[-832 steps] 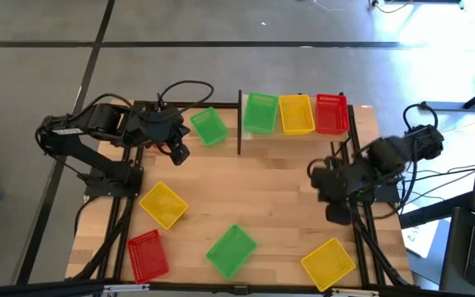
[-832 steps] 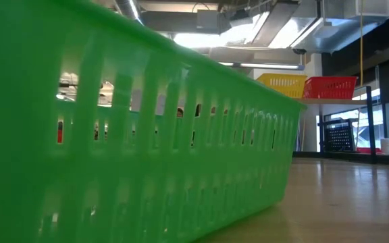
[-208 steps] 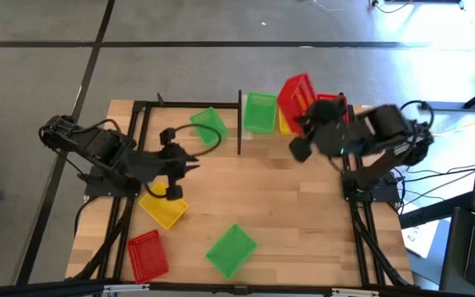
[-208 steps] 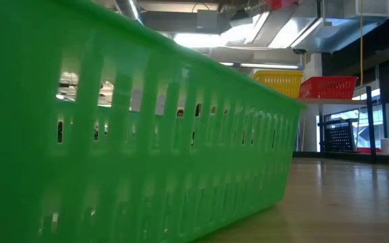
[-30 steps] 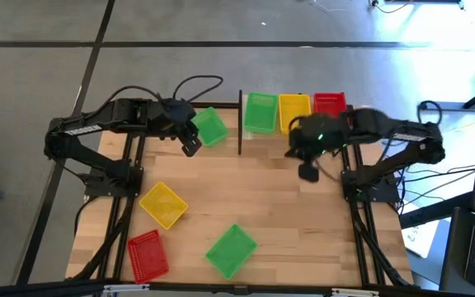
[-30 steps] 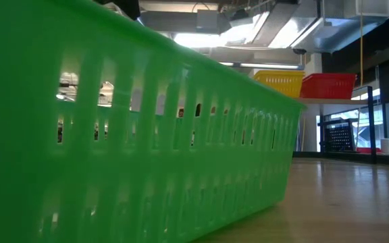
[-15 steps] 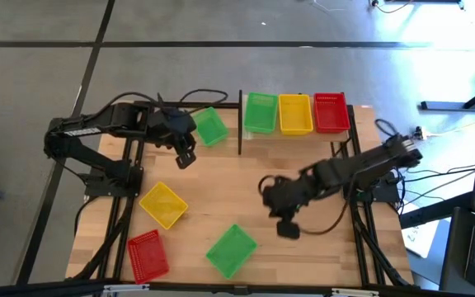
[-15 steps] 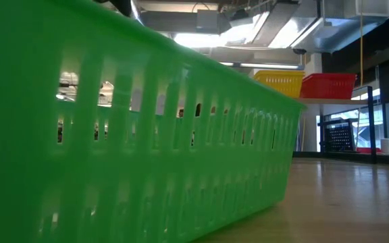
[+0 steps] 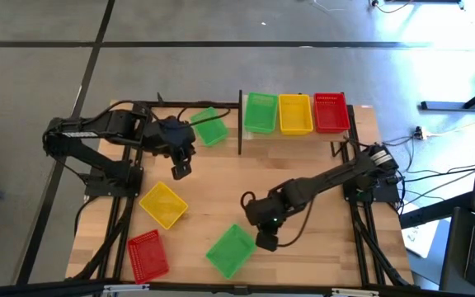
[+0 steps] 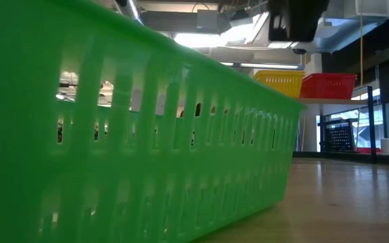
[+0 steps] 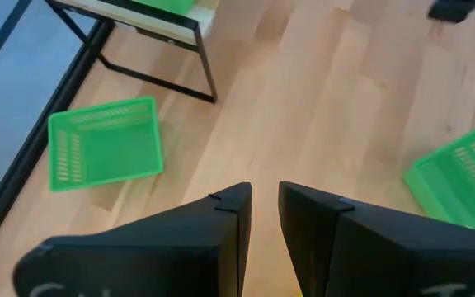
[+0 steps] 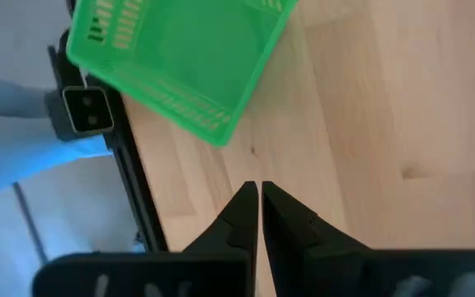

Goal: Stack baskets on shelf by color
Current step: Stack the bottom green bin on the green bin on the shelf

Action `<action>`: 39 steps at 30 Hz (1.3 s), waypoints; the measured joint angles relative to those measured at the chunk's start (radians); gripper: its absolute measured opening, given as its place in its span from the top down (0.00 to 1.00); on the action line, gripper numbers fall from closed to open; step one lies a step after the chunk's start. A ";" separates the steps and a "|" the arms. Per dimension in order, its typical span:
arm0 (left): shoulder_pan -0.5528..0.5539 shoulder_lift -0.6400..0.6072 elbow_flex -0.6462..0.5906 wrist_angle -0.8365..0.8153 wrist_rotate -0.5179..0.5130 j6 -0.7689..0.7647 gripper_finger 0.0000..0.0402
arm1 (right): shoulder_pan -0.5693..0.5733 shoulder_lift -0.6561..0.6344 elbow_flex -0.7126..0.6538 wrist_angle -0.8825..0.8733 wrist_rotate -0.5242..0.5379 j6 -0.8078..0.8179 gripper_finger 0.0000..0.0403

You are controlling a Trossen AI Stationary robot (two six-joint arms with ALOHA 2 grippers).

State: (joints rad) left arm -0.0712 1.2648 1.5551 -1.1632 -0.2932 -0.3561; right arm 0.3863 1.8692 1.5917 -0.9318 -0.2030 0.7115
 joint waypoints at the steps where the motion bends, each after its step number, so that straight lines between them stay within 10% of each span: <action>1: -0.004 0.000 0.000 0.000 -0.001 0.000 0.86 | -0.006 0.012 0.000 0.006 -0.008 0.017 0.96; 39: -0.026 0.001 0.001 -0.003 -0.001 -0.004 0.86 | -0.090 0.169 0.000 0.206 -0.106 0.254 0.80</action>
State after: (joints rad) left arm -0.0967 1.2655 1.5562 -1.1664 -0.2943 -0.3603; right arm 0.2966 2.0379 1.5917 -0.7260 -0.3088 0.9659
